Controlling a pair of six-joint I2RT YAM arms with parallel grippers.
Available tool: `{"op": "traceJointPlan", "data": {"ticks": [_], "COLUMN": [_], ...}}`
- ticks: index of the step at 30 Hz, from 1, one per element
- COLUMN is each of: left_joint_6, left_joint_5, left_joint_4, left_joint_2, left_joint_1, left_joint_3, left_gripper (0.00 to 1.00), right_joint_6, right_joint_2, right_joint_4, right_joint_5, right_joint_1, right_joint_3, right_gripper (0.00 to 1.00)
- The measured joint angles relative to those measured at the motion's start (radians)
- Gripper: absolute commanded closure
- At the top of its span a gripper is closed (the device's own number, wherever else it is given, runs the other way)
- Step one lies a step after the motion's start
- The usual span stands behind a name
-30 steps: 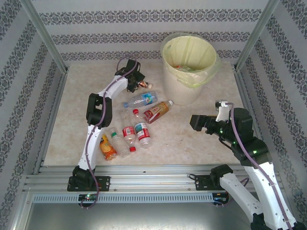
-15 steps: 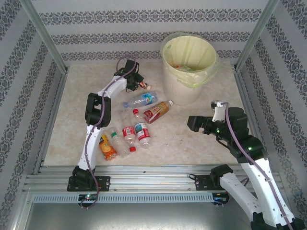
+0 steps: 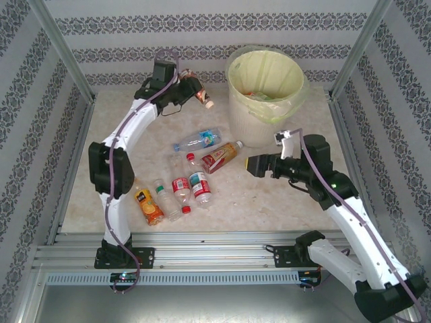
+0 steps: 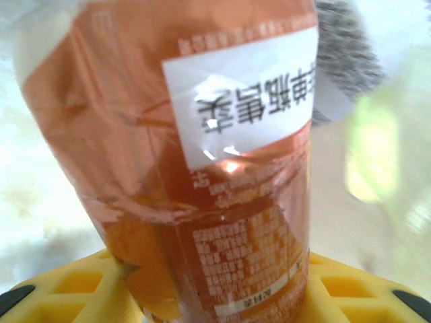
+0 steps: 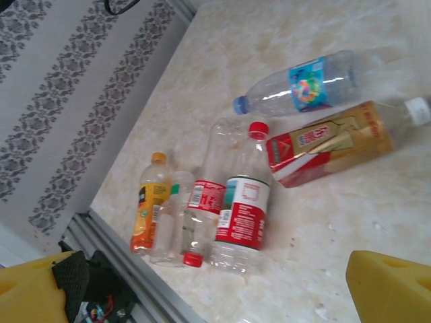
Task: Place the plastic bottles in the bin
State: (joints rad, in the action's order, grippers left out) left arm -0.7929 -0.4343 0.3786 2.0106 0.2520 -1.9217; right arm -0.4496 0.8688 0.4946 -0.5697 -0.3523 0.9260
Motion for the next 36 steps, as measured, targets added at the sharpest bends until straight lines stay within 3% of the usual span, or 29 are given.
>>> {"op": "traceJointPlan", "data": {"ticks": [9,15,28,36], "left_joint_6": [0.045,0.003,-0.086,-0.106], "left_joint_5": [-0.253,-0.406,-0.51,-0.517], "left_joint_4": [-0.207,-0.438,-0.66,-0.681], "left_joint_2": [-0.251,-0.358,-0.42,-0.42], "left_joint_1": [0.012,0.032,0.077,0.089], "left_joint_3": [0.403,0.607,0.68,0.684], "left_gripper": [0.49,0.5,0.5,0.5], "right_joint_6": [-0.111,-0.204,-0.265,-0.248], "right_joint_2": [0.182,0.317,0.517,0.55], "right_joint_4": [-0.15,-0.274,-0.369,-0.364], "right_joint_5": [-0.027,-0.051,-0.048,-0.048], "right_joint_1": [-0.079,-0.113,-0.143,-0.143], "right_joint_3": [0.093,0.115,0.24,0.296], "right_gripper": [0.05,0.09,0.26,0.55]}}
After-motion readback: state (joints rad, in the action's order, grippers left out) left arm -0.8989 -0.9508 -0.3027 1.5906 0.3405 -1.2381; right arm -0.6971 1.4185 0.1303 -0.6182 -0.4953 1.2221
